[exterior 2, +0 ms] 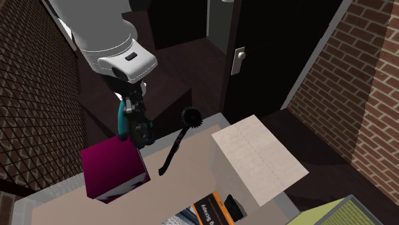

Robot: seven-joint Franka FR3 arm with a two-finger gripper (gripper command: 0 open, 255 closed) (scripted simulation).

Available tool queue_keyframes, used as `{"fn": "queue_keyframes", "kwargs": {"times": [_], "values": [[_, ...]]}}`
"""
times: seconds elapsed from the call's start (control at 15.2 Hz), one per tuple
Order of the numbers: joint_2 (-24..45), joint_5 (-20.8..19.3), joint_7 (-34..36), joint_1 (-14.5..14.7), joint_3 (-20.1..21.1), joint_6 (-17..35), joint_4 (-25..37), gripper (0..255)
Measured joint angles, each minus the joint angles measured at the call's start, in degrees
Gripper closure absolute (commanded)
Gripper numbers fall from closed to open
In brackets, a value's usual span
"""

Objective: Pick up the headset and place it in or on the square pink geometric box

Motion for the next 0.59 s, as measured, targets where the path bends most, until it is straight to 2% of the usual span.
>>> {"fn": "queue_keyframes", "kwargs": {"times": [0.59], "values": [[-5.78, -3.87, -9.57, -5.08, -5.95, -2.69, -2.23, 255]]}}
